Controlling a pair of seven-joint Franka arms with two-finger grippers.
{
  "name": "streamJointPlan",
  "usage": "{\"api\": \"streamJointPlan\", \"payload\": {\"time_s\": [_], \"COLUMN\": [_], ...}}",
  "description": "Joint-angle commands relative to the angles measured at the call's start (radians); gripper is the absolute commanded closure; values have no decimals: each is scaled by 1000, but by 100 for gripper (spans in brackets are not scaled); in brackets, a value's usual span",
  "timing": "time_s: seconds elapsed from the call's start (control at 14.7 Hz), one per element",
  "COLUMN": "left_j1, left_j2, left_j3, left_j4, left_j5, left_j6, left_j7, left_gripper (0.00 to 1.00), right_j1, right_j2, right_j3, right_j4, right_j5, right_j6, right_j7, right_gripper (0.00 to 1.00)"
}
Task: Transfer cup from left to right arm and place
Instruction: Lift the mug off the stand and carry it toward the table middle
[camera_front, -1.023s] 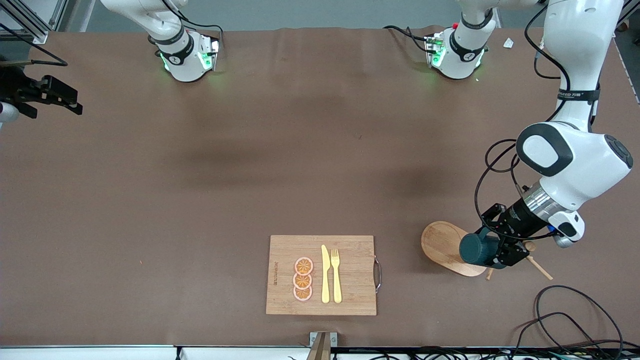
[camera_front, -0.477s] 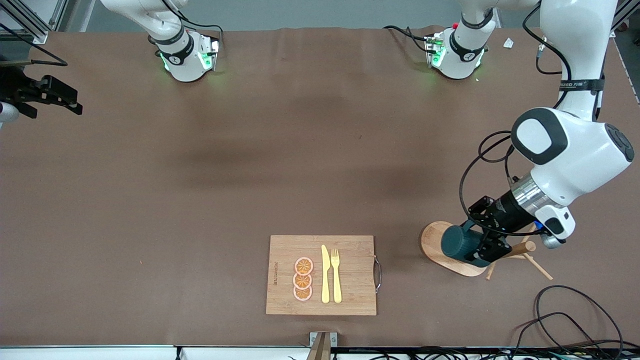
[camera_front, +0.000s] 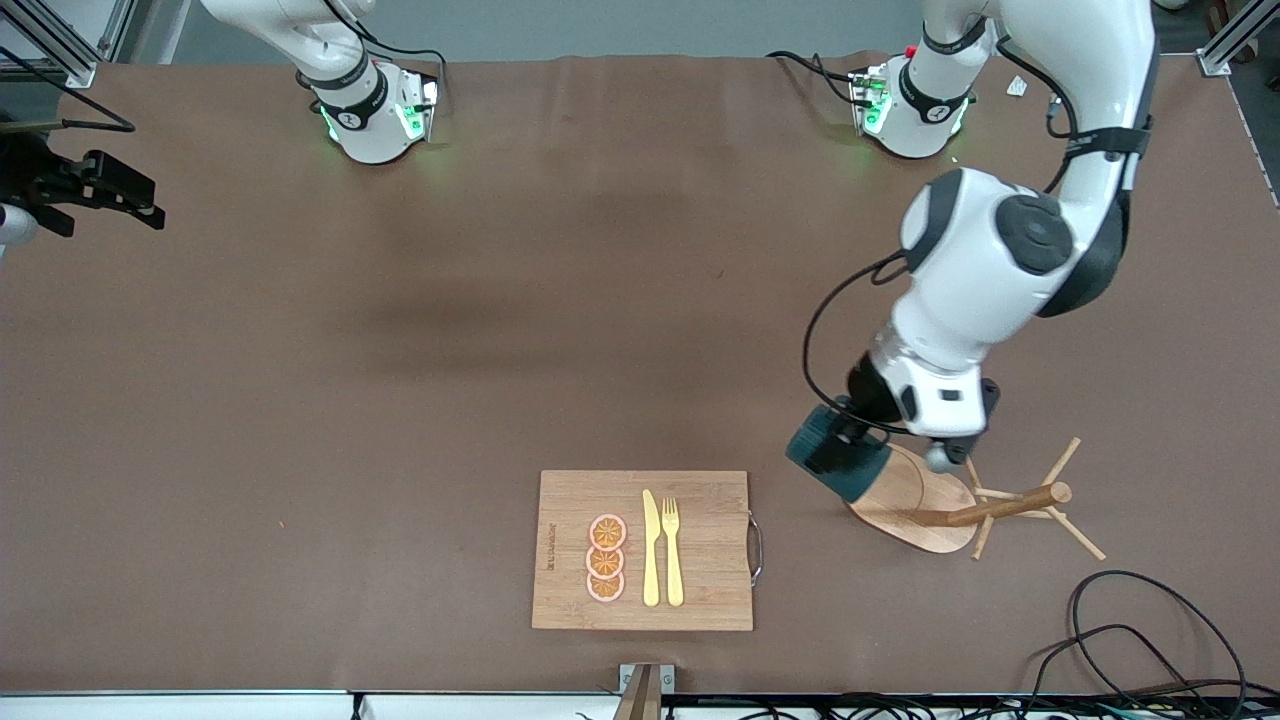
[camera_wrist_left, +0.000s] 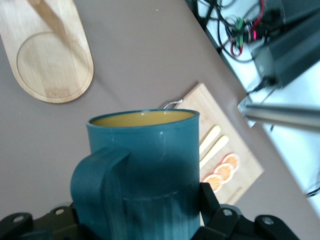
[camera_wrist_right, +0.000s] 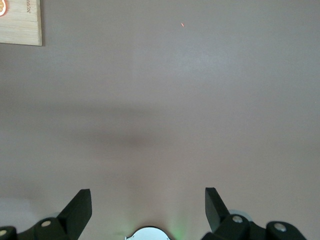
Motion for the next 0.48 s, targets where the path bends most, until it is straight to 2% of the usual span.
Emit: {"api": "streamJointPlan", "payload": {"time_s": [0.0,0.27,0.41], "left_j1": [-100,-214,-280], "left_j2": [86,146,169], "left_j3": [17,19,21], "left_j4": [95,123,123], "left_j5": [133,344,459], "left_j6": [-33,-33,-41], "left_j7": [-10,-65,-152], "left_gripper": [44,45,45], "right_j1": [0,0,2], "right_j2": [-8,-8,-8], "right_j3": [0,0,0], "right_j4": [4,4,4], "right_j5": [12,12,12], "right_j6": [-8,-10,-10], "right_j7": [-1,-1,-1], "right_gripper": [0,0,0]}}
